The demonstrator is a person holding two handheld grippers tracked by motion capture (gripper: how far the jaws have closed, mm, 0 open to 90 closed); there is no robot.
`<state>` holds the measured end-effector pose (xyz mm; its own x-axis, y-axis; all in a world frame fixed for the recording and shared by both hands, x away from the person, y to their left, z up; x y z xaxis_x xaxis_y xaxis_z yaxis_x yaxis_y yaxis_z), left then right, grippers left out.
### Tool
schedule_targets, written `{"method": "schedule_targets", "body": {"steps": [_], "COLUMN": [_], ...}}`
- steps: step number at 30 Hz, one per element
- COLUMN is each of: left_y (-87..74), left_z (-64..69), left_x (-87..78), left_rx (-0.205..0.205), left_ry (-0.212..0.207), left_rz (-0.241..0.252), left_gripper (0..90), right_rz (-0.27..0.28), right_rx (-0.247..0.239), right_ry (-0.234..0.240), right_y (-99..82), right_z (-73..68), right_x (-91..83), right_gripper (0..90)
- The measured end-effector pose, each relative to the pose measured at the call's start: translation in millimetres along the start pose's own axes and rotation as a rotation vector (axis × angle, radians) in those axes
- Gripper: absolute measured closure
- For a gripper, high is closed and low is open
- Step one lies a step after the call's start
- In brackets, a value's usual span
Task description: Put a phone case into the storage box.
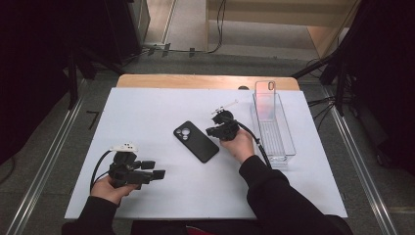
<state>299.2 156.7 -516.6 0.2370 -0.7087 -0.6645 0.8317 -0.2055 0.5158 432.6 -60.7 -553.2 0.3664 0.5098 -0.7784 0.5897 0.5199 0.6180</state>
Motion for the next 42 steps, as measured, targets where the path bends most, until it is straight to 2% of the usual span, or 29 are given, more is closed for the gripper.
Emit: {"method": "schedule_targets", "body": {"steps": [4,6,8,11,15,18,21,23,27,31,36,38,42], "left_y": [0.2,0.2,0.0,0.5,1.3,1.9,2.5,3.5,4.4,4.3,3.9,4.1,4.6], "left_z": [0.5,1.4,1.6,1.4,1.7,2.5,3.2,3.0,3.6,5.3,6.1,5.8,6.7], "left_x": [-0.2,-0.1,0.0,0.4,1.5,2.5,3.3,3.7,4.3,6.0,7.9,8.1,7.8], "left_rx": [-0.001,0.001,0.001,0.001,-0.001,0.004,0.004,0.005,0.006,0.01,0.011,0.01,0.011], "left_ry": [-0.002,-0.007,-0.008,-0.012,-0.012,-0.017,-0.021,-0.021,-0.024,-0.028,-0.033,-0.034,-0.036], "left_rz": [0.001,0.0,-0.004,-0.007,-0.01,-0.013,-0.015,-0.014,-0.018,-0.023,-0.031,-0.034,-0.031], "left_gripper": [31.2,31.2,31.2,31.1,31.1,31.1,31.1,31.1,31.1,31.1,31.1,31.1,31.1], "right_rz": [0.032,0.042,0.054,0.067,0.09,0.083,0.088,0.09,0.087,0.1,0.053,0.05,0.065], "right_rx": [-0.009,-0.006,-0.002,-0.019,-0.018,-0.038,-0.046,-0.068,-0.1,-0.104,-0.145,-0.129,-0.133], "right_ry": [0.026,0.04,0.076,0.077,0.123,0.136,0.175,0.213,0.231,0.24,0.233,0.244,0.24], "right_y": [3.3,3.0,2.5,0.0,-4.9,-11.9,-20.0,-26.6,-35.8,-43.7,-60.5,-67.2,-78.9], "right_z": [-7.2,-10.8,-15.8,-21.7,-28.8,-32.5,-36.2,-40.3,-45.3,-48.9,-49.6,-50.6,-50.0], "right_x": [-18.0,-25.0,-30.4,-39.0,-53.3,-62.0,-68.7,-73.7,-83.8,-93.7,-100.0,-102.2,-107.4], "right_gripper": [75.4,67.8,62.2,52.3,44.4,37.0,31.4,26.5,26.1,25.9,25.5,25.4,25.4]}}
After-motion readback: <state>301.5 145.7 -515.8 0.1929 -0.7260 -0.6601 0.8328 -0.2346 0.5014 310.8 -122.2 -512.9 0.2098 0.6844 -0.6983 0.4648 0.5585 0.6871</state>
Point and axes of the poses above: each handheld gripper's, and its own axes: x roughly forward along the jaws, y roughly out of its top, z roughly to its right, the point moved 9 cm from there along x, roughly forward along the jaws, and after that the axes turned 12 degrees about -x, right-handed, at the moved point
